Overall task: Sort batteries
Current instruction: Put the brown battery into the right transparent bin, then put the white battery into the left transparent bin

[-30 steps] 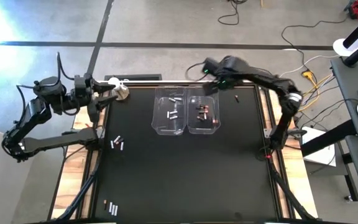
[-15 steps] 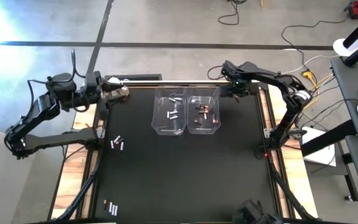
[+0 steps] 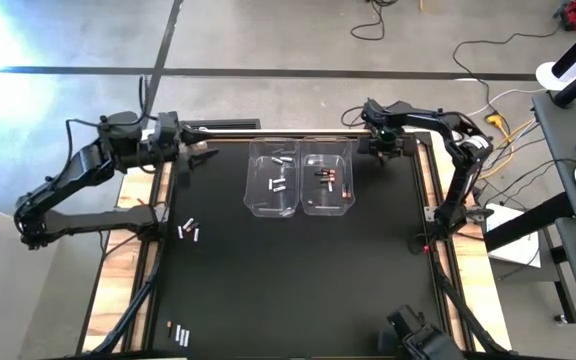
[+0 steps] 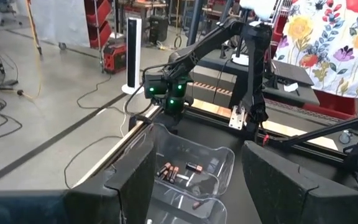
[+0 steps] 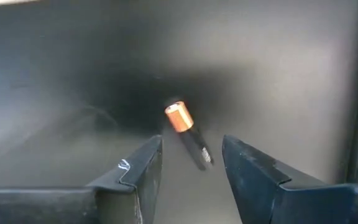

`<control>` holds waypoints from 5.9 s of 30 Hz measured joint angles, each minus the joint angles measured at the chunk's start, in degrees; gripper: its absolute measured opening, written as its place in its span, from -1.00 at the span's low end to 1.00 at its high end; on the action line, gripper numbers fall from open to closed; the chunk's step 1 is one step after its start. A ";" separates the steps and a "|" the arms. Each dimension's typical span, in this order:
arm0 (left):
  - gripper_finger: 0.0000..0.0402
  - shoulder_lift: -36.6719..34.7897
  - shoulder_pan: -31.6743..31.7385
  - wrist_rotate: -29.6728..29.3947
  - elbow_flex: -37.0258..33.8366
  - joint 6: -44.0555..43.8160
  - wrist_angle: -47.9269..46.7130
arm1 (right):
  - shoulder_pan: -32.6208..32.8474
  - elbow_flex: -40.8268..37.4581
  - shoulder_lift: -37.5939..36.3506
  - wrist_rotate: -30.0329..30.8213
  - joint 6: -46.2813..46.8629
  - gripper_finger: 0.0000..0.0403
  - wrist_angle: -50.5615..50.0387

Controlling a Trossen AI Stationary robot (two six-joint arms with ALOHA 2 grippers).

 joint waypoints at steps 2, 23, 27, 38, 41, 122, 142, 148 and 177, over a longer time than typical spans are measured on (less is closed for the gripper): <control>0.07 0.70 0.00 0.00 0.00 -0.08 0.00 | -0.07 0.00 1.46 0.00 0.81 -0.23 -0.05; 0.11 1.52 0.07 -4.95 11.08 -1.91 -14.52 | 0.61 0.46 3.72 -2.28 2.73 -0.90 1.13; 0.13 1.49 0.11 -5.56 15.69 3.23 -24.33 | 0.92 0.93 -0.01 -0.73 2.72 -0.89 0.49; 0.13 -1.24 0.10 -2.60 14.52 6.45 -47.26 | 15.17 11.84 -15.63 5.50 0.59 -0.90 -3.48; 0.13 -2.63 0.10 -2.59 12.40 6.45 -46.96 | 21.52 14.73 -14.99 3.10 4.05 -0.90 -5.27; 0.04 7.86 -26.72 -6.10 -26.73 -68.75 -30.93 | 47.12 57.20 -4.61 21.59 -18.39 0.21 -27.72; -0.22 23.82 -28.18 -5.61 -35.98 -83.71 -17.03 | 47.04 57.18 -6.39 21.61 -30.04 0.37 -28.28; -0.51 24.71 -28.20 -7.22 -35.89 -83.60 -17.90 | 47.04 57.18 -8.03 21.61 -29.46 0.32 -28.42; -0.95 16.90 -28.22 -32.61 -4.38 -46.59 -16.03 | 62.41 44.89 -14.62 19.34 -25.05 0.40 -4.84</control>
